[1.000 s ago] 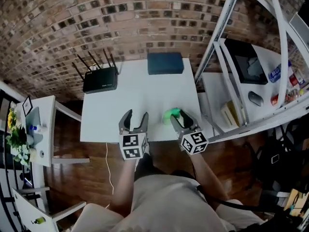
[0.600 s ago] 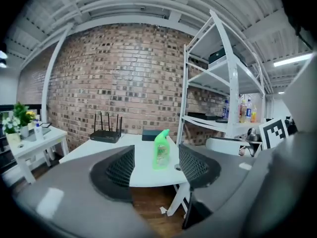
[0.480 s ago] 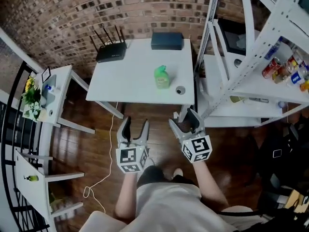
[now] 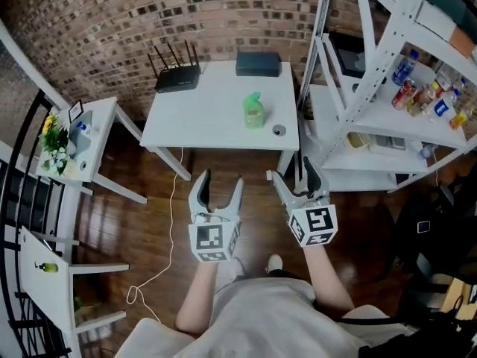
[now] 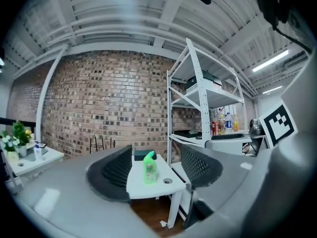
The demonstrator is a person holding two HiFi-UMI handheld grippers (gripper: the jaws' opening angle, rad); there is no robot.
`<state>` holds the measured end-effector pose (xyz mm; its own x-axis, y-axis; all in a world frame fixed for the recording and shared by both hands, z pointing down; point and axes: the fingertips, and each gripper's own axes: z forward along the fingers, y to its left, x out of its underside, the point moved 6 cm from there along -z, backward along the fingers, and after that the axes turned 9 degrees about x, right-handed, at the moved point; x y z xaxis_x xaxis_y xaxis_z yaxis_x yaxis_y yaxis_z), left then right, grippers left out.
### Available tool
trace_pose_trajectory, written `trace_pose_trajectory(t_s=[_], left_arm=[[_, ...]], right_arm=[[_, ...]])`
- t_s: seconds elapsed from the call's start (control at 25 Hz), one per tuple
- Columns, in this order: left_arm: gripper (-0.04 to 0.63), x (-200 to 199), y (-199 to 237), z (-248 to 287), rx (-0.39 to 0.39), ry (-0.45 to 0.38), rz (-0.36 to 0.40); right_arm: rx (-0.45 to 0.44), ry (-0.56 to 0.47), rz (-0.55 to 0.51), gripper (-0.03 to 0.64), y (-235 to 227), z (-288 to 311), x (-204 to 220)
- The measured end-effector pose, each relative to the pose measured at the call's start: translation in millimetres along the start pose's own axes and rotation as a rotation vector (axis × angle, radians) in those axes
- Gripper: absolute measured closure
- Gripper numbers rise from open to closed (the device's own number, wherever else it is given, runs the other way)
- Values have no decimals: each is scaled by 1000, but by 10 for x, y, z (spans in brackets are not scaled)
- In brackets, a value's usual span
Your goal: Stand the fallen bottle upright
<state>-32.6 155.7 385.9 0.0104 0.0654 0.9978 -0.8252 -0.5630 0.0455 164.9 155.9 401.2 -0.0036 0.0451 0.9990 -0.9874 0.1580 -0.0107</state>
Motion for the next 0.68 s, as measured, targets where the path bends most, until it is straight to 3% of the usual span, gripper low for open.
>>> trace_pose_trajectory(t_s=[0.24,0.68], left_arm=[[282,31,146,-267,-26,3,-35],[288,-69,49,-356,-10,-4,-6]], right_arm=[[-9,-25,-49,287,220,-117,-107],[-39,-9,-42,318,343,-146,-77]])
